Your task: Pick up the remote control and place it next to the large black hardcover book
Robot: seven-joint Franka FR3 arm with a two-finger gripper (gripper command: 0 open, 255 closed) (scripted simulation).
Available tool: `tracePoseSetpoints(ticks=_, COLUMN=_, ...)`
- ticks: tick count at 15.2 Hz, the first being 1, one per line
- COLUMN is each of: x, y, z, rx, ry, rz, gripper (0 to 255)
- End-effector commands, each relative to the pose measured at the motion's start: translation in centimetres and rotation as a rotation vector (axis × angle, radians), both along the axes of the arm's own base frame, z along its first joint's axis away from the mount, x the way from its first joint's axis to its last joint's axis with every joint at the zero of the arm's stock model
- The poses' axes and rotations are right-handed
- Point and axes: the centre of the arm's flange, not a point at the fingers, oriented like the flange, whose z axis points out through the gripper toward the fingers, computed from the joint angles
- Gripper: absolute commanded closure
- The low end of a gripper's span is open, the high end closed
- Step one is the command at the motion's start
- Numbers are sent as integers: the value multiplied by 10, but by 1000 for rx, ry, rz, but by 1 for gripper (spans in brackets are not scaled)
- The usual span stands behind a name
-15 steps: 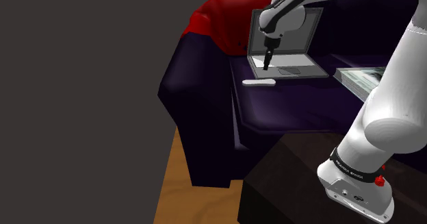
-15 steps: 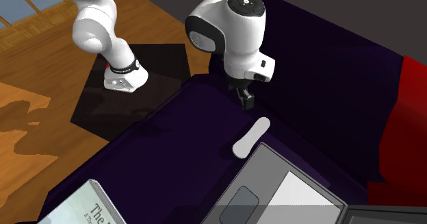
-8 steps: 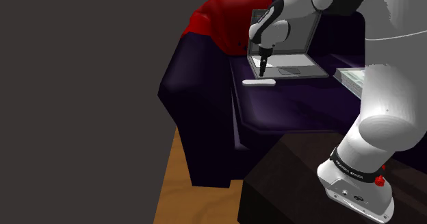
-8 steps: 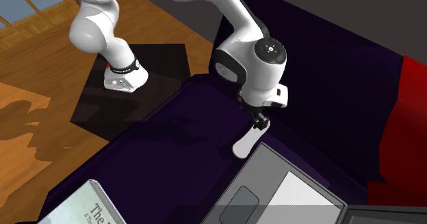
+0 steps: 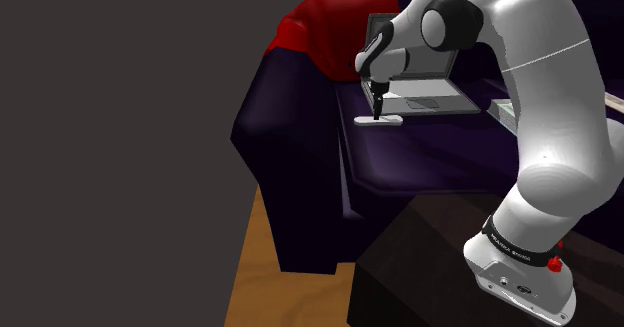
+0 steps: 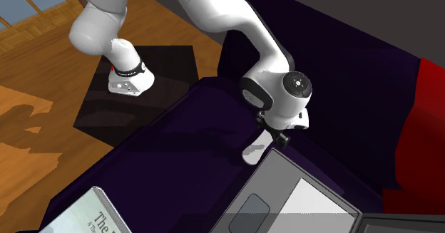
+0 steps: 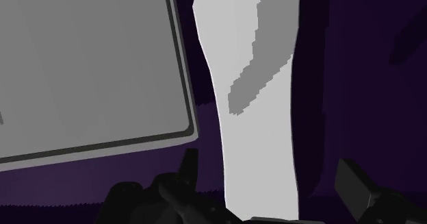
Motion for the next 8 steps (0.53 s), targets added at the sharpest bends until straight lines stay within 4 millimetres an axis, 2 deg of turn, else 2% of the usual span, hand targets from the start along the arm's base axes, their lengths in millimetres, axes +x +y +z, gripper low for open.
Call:
tracePoseSetpoints(ticks=1, x=2, y=-2, z=-11, rx=0, ry=0, rz=3, gripper=0)
tracePoseSetpoints(ticks=5, x=2, y=-2, z=-36, rx=0, ry=0, rz=3, gripper=0)
tracePoseSetpoints(ticks=8, x=2, y=-2, z=-36, rx=0, ry=0, rz=3, gripper=0)
